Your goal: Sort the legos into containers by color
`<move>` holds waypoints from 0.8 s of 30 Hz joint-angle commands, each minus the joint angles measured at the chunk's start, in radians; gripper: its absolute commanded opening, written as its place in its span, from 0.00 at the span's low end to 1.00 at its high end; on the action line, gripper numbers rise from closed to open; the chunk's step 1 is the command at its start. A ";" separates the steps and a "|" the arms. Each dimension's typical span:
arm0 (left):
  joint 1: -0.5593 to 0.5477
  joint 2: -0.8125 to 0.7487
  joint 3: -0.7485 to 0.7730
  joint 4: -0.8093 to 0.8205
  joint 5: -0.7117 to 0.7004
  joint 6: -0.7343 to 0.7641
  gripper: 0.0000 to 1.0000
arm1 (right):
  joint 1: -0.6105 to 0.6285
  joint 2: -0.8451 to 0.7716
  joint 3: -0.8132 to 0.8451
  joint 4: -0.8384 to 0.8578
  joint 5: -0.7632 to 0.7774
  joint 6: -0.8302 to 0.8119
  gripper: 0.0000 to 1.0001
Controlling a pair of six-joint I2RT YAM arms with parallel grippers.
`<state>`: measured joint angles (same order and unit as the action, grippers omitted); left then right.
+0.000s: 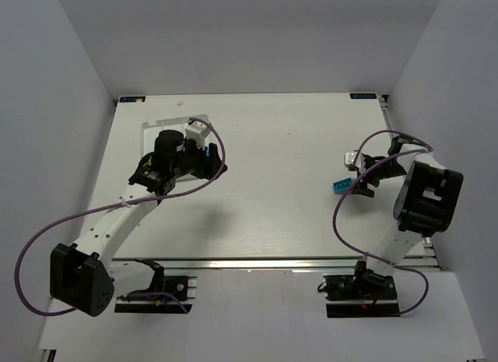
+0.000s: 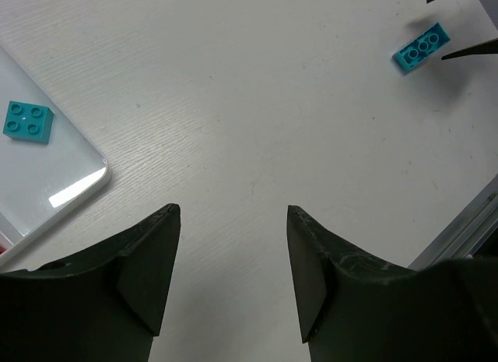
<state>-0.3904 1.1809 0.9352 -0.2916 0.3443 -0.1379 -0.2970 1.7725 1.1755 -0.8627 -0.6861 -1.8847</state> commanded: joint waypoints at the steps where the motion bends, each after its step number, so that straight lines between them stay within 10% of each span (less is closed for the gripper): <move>1: -0.005 -0.030 -0.001 0.005 -0.008 0.014 0.67 | -0.002 0.027 0.035 -0.033 0.000 -0.002 0.88; 14: -0.005 -0.013 0.001 -0.003 -0.025 0.018 0.68 | -0.001 0.154 0.098 -0.033 -0.012 0.019 0.74; 24: -0.005 -0.017 -0.010 0.029 0.086 0.029 0.68 | -0.002 0.183 0.145 -0.156 -0.041 -0.004 0.18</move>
<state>-0.3904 1.1831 0.9348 -0.2901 0.3431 -0.1272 -0.2970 1.9499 1.2861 -0.9260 -0.6876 -1.8664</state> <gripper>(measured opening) 0.679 0.205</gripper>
